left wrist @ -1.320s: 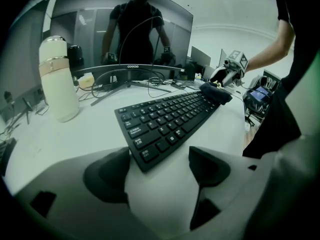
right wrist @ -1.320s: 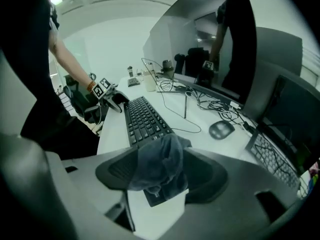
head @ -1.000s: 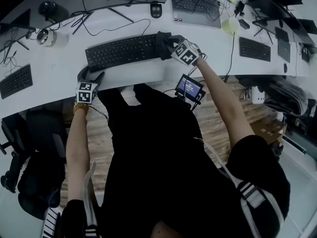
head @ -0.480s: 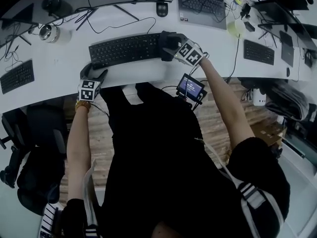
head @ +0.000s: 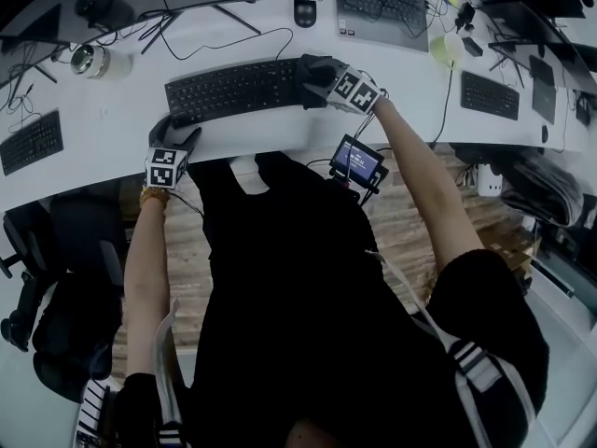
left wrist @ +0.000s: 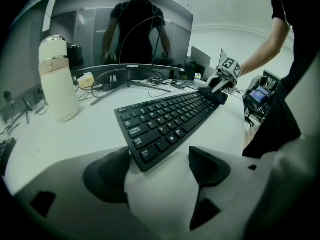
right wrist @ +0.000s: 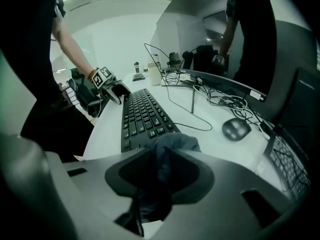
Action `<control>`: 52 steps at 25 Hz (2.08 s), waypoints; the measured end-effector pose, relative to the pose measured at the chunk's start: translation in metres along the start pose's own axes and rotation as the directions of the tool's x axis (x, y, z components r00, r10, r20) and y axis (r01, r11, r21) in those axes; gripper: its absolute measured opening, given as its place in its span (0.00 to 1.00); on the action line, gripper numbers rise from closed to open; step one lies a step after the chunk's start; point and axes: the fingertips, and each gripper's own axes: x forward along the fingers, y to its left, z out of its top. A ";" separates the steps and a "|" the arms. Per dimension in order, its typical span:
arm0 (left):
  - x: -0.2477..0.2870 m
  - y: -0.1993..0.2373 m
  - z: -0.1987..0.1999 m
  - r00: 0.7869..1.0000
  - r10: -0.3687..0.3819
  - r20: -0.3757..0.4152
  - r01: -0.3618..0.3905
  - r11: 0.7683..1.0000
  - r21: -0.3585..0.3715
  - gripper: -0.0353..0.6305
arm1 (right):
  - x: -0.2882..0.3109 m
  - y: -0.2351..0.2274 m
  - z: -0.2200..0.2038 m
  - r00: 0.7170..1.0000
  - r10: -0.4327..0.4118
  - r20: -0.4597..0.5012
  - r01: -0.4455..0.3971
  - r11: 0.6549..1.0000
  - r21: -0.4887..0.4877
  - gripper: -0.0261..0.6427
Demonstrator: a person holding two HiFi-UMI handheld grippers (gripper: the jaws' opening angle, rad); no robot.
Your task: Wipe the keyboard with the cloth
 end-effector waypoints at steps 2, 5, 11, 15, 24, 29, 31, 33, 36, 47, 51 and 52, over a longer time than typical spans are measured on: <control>0.000 0.000 0.000 1.000 0.001 0.000 -0.001 1.000 0.000 0.60 | 0.001 0.001 0.002 1.000 0.019 -0.004 -0.019 1.000 -0.009 0.20; 0.001 -0.001 0.000 1.000 0.001 0.000 -0.001 1.000 0.000 0.60 | 0.003 0.003 0.004 0.999 0.037 -0.011 -0.038 0.998 -0.043 0.19; 0.001 0.001 0.000 1.000 0.002 -0.002 -0.002 1.000 -0.002 0.60 | 0.008 0.006 0.011 0.998 0.063 -0.006 -0.063 0.996 -0.069 0.18; 0.001 0.000 0.000 1.000 0.003 0.000 -0.003 1.000 -0.008 0.60 | 0.011 0.008 0.013 0.997 0.080 -0.011 -0.081 0.993 -0.082 0.18; 0.001 0.001 0.000 1.000 0.006 0.002 -0.006 1.000 -0.008 0.60 | 0.024 0.014 0.028 0.996 0.091 -0.007 -0.091 0.995 -0.049 0.17; 0.001 -0.001 0.001 1.000 0.008 0.000 -0.008 1.000 -0.006 0.60 | 0.030 0.022 0.035 0.996 0.085 -0.041 -0.092 0.972 -0.216 0.17; 0.001 -0.001 0.001 1.000 0.008 -0.001 -0.008 1.000 -0.006 0.60 | 0.038 0.027 0.042 0.993 0.109 -0.042 -0.115 0.972 -0.206 0.17; 0.001 0.000 0.000 1.000 0.008 0.001 -0.008 1.000 -0.008 0.61 | 0.041 0.028 0.044 0.990 0.132 -0.046 -0.138 0.974 -0.181 0.17; 0.001 0.000 0.000 1.000 0.011 -0.001 -0.011 1.000 -0.010 0.61 | 0.041 0.027 0.046 0.989 0.148 -0.021 -0.150 0.980 -0.129 0.17; 0.002 -0.001 0.002 1.000 0.011 0.006 -0.011 1.000 -0.008 0.61 | 0.058 0.039 0.065 0.986 0.164 -0.017 -0.165 0.971 -0.175 0.16; 0.003 0.000 0.001 1.000 0.013 0.005 -0.013 1.000 -0.012 0.61 | 0.070 0.046 0.078 0.981 0.189 -0.044 -0.194 0.962 -0.190 0.16; 0.003 0.000 0.002 1.000 0.014 0.005 -0.014 1.000 -0.012 0.61 | 0.071 0.047 0.080 0.981 0.191 -0.044 -0.196 0.962 -0.192 0.16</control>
